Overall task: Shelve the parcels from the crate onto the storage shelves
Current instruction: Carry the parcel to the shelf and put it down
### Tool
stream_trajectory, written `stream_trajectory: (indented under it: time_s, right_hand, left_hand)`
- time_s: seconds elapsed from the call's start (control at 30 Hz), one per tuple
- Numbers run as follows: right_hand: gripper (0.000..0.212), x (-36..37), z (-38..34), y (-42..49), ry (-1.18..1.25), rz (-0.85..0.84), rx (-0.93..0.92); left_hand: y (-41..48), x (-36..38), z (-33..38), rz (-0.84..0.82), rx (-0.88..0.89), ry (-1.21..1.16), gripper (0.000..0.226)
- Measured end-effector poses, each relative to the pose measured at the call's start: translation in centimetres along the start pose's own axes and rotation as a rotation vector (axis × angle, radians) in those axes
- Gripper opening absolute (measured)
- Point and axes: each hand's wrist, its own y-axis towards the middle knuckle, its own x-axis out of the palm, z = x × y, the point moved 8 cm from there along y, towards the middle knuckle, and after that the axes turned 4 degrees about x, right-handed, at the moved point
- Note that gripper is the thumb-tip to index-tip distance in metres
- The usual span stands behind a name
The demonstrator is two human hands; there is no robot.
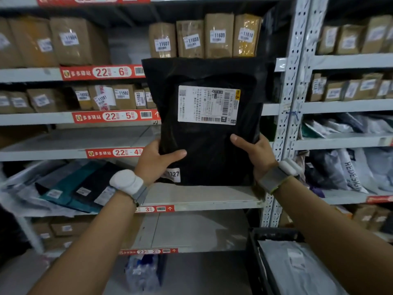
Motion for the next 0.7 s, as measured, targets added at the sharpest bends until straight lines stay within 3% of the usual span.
stream_trajectory:
  time_s: [0.13, 0.33, 0.57, 0.7]
  right_hand:
    - [0.047, -0.7, -1.5, 1.5, 0.026, 0.037, -0.026]
    - [0.061, -0.4, -2.7, 3.1, 0.052, 0.053, -0.049]
    - [0.052, 0.8, -1.8, 3.6, 0.124, 0.089, -0.016]
    - [0.048, 1.1, 1.3, 3.3, 0.154, 0.132, 0.065]
  left_hand:
    - [0.0, -0.6, -0.6, -0.048, 0.013, 0.102, 0.028]
    - [0.3, -1.7, -0.3, -0.009, 0.064, 0.177, 0.027]
    - [0.4, -3.2, -2.2, 0.063, -0.051, -0.132, 0.024]
    - [-1.4, -3.2, -4.9, 0.141, -0.078, -0.442, 0.028]
